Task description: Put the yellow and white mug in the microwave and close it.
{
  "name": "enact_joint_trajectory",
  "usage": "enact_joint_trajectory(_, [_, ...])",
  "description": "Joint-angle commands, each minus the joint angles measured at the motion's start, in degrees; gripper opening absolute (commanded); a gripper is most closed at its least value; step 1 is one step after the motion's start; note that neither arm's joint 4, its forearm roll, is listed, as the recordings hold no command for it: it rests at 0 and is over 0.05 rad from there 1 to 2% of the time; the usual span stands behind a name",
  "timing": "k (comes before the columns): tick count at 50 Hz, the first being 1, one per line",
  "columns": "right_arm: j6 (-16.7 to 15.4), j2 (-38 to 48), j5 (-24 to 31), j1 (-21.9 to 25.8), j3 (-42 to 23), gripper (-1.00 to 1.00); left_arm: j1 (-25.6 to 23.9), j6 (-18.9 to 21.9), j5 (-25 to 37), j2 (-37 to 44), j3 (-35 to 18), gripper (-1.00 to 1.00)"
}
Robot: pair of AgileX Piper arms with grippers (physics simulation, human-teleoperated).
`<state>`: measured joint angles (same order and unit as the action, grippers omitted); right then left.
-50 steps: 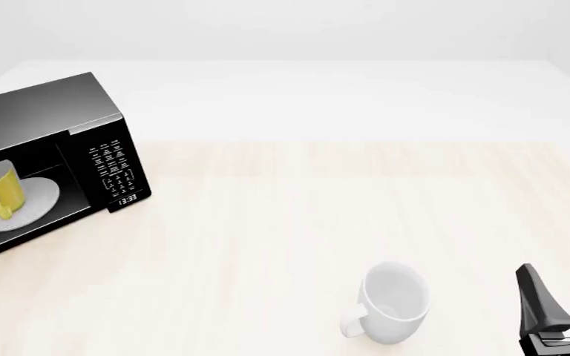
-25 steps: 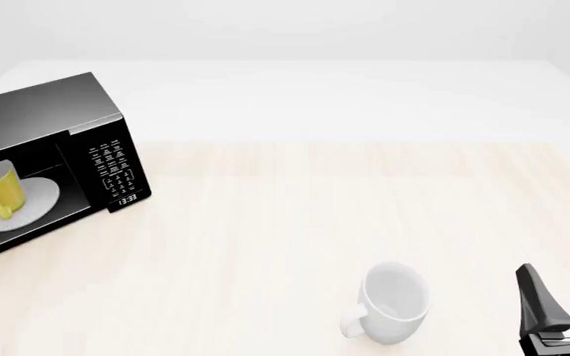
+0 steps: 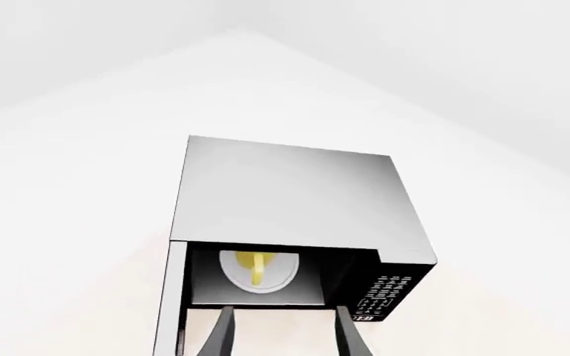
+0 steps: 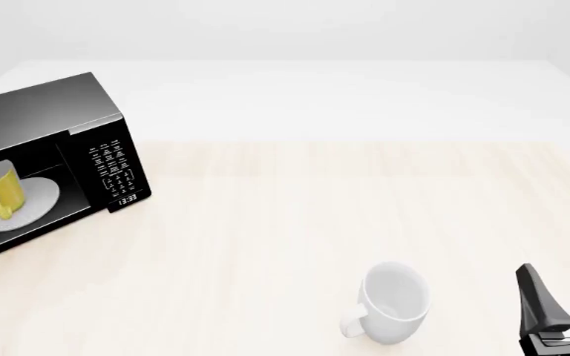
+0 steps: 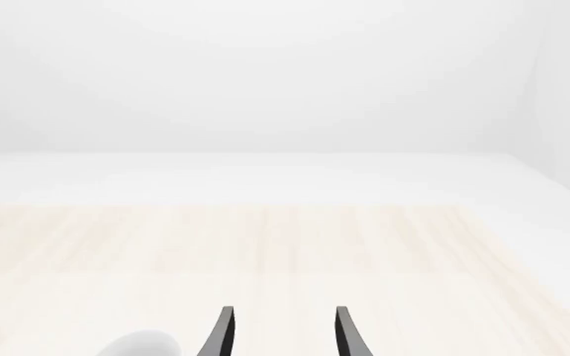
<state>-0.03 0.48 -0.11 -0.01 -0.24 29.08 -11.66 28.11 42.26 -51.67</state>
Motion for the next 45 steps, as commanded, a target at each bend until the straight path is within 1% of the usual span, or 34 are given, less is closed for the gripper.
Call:
enact_joint_trajectory(1, [0.0, 0.0, 0.0, 0.0, 0.0, 1.0, 4.5, -0.1, 3.7, -1.3, -3.3, 1.0])
enact_joint_trajectory(9, [0.0, 0.0, 0.0, 0.0, 0.0, 1.0, 7.7, -1.1, 5.8, -0.8, -5.1, 1.0])
enact_joint_trajectory(18, [0.0, 0.0, 0.0, 0.0, 0.0, 1.0, 10.8, -1.5, 6.2, -0.2, -5.4, 1.0])
enact_joint_trajectory(19, [0.0, 0.0, 0.0, 0.0, 0.0, 1.0, 12.1, -1.4, 6.2, 0.3, -5.7, 1.0])
enact_joint_trajectory(22, [0.0, 0.0, 0.0, 0.0, 0.0, 1.0, 12.4, -1.7, 6.6, 0.6, -6.3, 1.0])
enact_joint_trajectory(26, [0.0, 0.0, 0.0, 0.0, 0.0, 1.0, 14.3, -2.2, 6.3, 1.1, -5.4, 1.0])
enact_joint_trajectory(32, [0.0, 0.0, 0.0, 0.0, 0.0, 1.0, 15.7, -1.9, 5.7, 0.6, -5.9, 1.0])
enact_joint_trajectory(33, [0.0, 0.0, 0.0, 0.0, 0.0, 1.0, 16.1, -2.4, 5.6, 0.4, -5.8, 1.0])
enact_joint_trajectory(35, [0.0, 0.0, 0.0, 0.0, 0.0, 1.0, 16.4, -2.1, 5.7, 0.6, -5.7, 1.0])
enact_joint_trajectory(36, [0.0, 0.0, 0.0, 0.0, 0.0, 1.0, 17.8, -1.9, 5.7, 0.9, -5.3, 1.0])
enact_joint_trajectory(41, [0.0, 0.0, 0.0, 0.0, 0.0, 1.0, 18.5, -2.0, 5.4, 1.2, -4.8, 1.0])
enact_joint_trajectory(45, [0.0, 0.0, 0.0, 0.0, 0.0, 1.0, 20.3, -1.8, 5.1, 1.8, -4.4, 1.0])
